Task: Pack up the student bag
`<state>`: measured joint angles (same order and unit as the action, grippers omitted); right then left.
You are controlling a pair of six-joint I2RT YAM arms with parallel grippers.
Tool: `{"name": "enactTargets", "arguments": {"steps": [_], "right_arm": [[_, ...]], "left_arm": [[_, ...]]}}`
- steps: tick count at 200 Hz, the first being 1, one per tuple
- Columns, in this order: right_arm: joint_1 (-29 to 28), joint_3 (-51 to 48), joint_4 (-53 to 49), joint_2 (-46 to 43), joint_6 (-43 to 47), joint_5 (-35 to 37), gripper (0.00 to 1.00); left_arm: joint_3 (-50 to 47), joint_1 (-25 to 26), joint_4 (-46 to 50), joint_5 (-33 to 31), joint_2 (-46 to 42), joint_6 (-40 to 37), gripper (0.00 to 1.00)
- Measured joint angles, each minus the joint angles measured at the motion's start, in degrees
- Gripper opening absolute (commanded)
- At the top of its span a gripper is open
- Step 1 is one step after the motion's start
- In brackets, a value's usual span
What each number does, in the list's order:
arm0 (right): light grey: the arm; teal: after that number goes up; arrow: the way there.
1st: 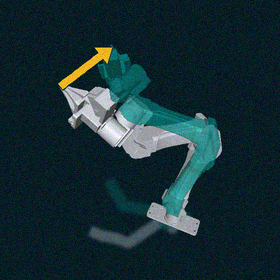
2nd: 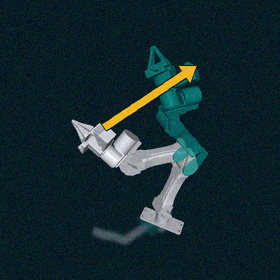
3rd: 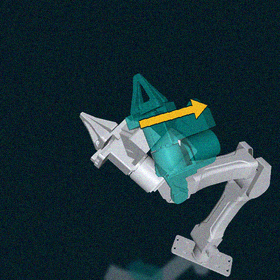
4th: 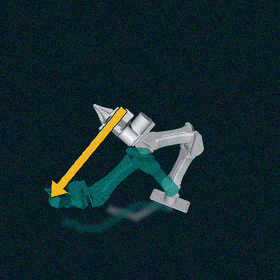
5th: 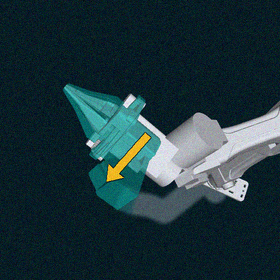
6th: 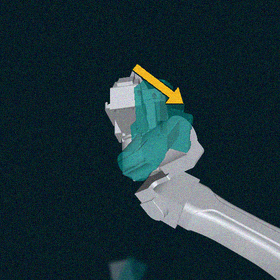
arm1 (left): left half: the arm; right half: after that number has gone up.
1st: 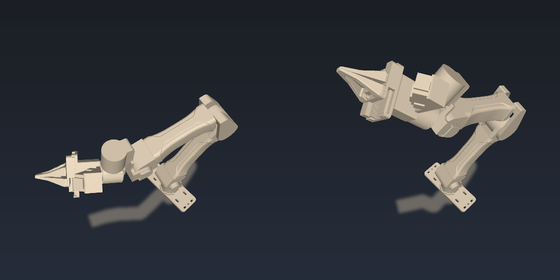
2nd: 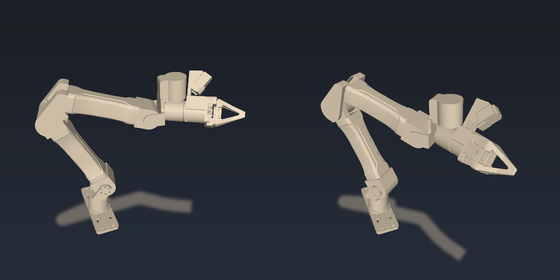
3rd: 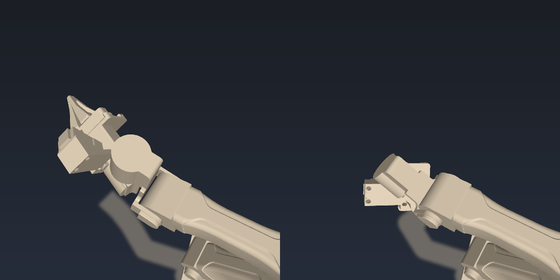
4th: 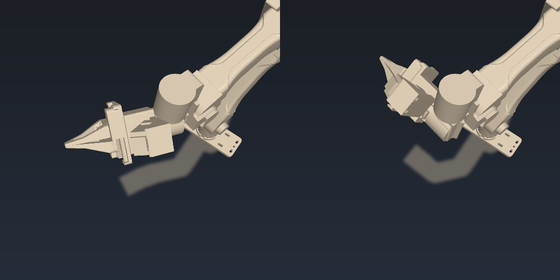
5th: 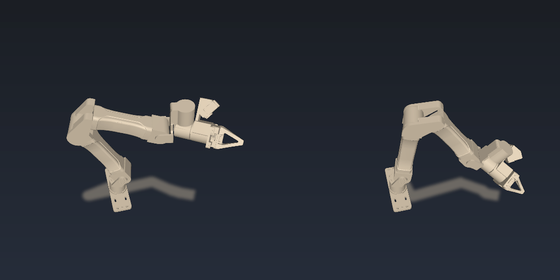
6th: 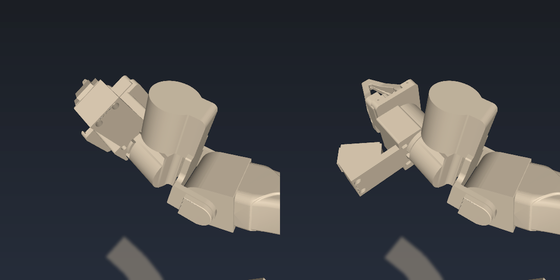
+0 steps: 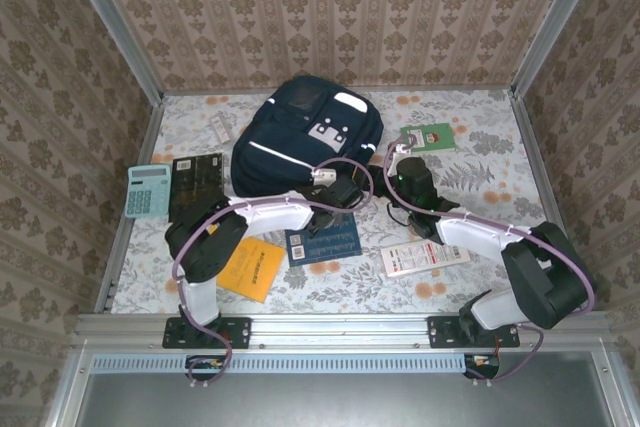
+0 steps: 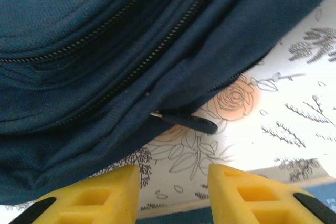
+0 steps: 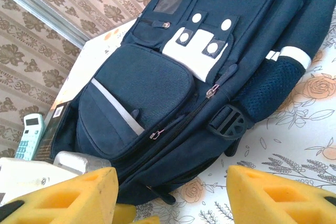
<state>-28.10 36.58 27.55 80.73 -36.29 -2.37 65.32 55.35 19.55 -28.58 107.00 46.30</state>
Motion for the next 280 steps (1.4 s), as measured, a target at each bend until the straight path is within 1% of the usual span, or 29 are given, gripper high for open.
{"name": "enactTargets", "arguments": {"steps": [30, 42, 57, 105, 140, 159, 177, 191, 208, 233, 247, 256, 280], "right_arm": [[0.1, -0.4, -0.4, -1.6, 0.0, 0.7, 0.6], [0.1, -0.4, -0.5, -1.7, 0.0, 0.7, 0.6], [0.1, -0.4, -0.7, -1.7, 0.0, 0.8, 0.6], [0.7, -0.7, -0.8, -1.7, -0.4, 1.7, 0.62], [2.0, -2.3, -0.9, -2.5, -1.5, 3.5, 0.63], [3.0, -3.0, -1.0, -3.2, -2.8, 4.5, 0.64], [3.9, -3.8, -1.0, -4.1, -3.8, 5.4, 0.64], [4.2, -4.2, -1.0, -4.4, -4.5, 5.6, 0.64], [4.3, -4.2, -1.0, -4.4, -4.7, 5.7, 0.64], [4.3, -4.2, -1.0, -4.4, -5.0, 5.6, 0.64], [4.3, -4.2, -1.0, -4.4, -5.1, 5.6, 0.64], [4.3, -4.2, -1.0, -4.4, -5.2, 5.6, 0.64], [4.3, -4.2, -0.9, -4.4, -5.6, 5.4, 0.64]], "left_arm": [[0.8, -0.3, 0.0, -0.3, 1.1, 3.2, 0.42], [0.9, -0.3, -0.3, -0.6, 1.1, 4.0, 0.46], [0.9, -0.3, -0.9, -0.8, 1.1, 4.8, 0.47], [2.3, -0.3, -1.2, -1.8, 1.5, 6.6, 0.47], [4.9, -0.3, -0.3, -3.0, 4.6, 8.6, 0.47], [6.1, -0.3, 0.6, -3.9, 6.4, 9.7, 0.44], [6.2, -0.3, 0.8, -4.7, 7.3, 10.8, 0.42], [6.2, -0.4, 0.9, -5.2, 7.9, 11.3, 0.37], [6.2, -0.7, 1.1, -5.7, 8.4, 11.8, 0.36], [6.2, -0.8, 1.5, -6.3, 8.5, 12.0, 0.3], [6.2, -0.8, 1.6, -6.5, 8.5, 12.0, 0.22], [6.1, -0.8, 1.5, -6.7, 8.5, 12.1, 0.2], [6.1, -0.8, 1.6, -7.2, 8.5, 11.5, 0.01]]}}
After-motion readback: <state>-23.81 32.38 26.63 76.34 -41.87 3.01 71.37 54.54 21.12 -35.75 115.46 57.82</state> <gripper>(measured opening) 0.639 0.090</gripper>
